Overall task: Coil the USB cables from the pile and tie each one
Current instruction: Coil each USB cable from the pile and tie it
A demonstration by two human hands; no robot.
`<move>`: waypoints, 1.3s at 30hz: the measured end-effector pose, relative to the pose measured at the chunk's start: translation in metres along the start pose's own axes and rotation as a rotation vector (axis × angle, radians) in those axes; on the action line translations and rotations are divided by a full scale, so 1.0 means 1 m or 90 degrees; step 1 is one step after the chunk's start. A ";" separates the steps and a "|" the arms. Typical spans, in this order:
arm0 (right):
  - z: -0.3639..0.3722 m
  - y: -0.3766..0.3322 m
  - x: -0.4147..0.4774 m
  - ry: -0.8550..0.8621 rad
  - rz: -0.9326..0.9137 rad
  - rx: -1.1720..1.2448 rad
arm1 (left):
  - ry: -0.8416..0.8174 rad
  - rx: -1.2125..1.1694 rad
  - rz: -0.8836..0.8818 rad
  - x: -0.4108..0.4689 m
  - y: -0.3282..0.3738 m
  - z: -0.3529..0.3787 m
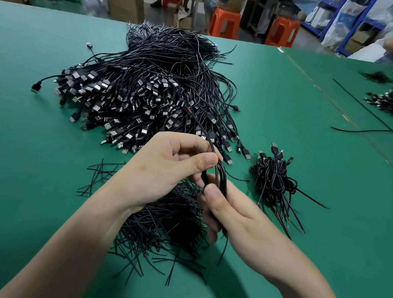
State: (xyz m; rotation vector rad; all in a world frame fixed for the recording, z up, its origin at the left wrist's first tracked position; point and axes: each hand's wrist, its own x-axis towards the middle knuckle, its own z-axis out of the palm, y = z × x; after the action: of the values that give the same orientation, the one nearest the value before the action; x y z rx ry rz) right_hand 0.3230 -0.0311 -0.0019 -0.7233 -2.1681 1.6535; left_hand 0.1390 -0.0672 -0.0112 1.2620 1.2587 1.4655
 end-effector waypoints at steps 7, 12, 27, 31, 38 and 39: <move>0.005 0.000 0.004 0.081 -0.016 -0.115 | -0.004 -0.010 -0.002 -0.001 0.001 0.002; -0.009 -0.002 0.007 0.122 -0.012 -0.507 | 0.040 0.154 -0.005 -0.005 0.023 -0.032; -0.029 -0.006 0.034 -0.076 -0.095 -0.928 | -0.227 0.481 -0.128 -0.008 0.009 -0.011; -0.037 -0.010 0.041 -0.059 -0.133 -0.897 | -0.188 0.503 -0.062 -0.006 0.006 -0.006; -0.059 -0.015 0.041 0.203 -0.041 -0.518 | -0.007 0.410 0.002 -0.004 0.003 -0.008; -0.057 -0.011 0.039 0.226 -0.017 -0.426 | 0.023 0.369 0.001 -0.003 0.001 -0.008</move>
State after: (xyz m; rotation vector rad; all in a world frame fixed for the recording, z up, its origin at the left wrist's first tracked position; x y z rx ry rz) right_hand 0.3192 0.0347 0.0232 -1.0542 -2.4240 0.6799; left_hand 0.1321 -0.0714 -0.0102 1.6044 1.7856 1.1605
